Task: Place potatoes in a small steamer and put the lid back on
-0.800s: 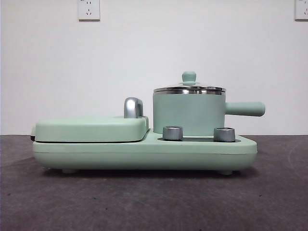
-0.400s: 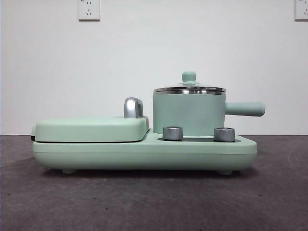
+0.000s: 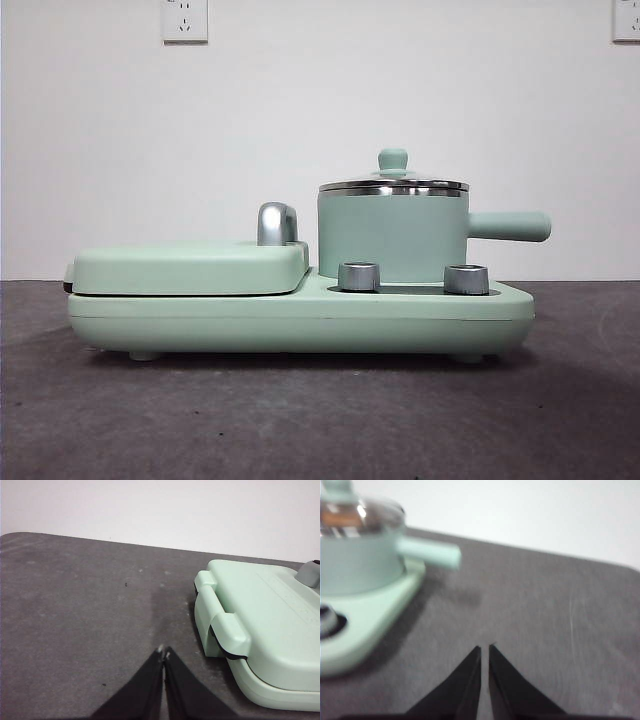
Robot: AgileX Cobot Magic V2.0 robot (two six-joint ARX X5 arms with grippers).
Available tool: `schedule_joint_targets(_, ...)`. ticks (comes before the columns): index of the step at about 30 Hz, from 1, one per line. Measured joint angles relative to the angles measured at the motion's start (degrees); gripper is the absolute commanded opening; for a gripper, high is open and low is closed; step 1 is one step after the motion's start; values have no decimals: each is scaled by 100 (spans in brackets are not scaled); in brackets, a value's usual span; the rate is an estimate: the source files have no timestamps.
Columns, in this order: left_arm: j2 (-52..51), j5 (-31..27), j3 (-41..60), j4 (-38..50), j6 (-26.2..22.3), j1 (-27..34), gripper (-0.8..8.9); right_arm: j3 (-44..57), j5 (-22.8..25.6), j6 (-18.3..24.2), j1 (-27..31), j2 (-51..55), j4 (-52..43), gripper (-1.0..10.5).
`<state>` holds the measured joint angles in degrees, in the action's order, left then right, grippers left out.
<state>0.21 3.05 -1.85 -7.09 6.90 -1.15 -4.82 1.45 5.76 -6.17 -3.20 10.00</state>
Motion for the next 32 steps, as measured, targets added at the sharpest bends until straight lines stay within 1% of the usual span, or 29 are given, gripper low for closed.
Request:
schedule_joint_targets(2, 0, 0, 0, -2, 0, 0, 6, 264, 0, 2, 61, 264, -17, 22)
schedule_joint_targets(4, 0, 2, 0, 7, 0, 0, 6, 389, 4, 4, 125, 310, -170, 22)
schedule_joint_targets(12, 0, 0, 0, 4, 0, 0, 6, 389, 2, -13, 402, 302, -72, 22)
schedule_joint_targets(32, 0, 0, 0, 4, 0, 0, 6, 389, 7, -22, 413, 302, -70, 22)
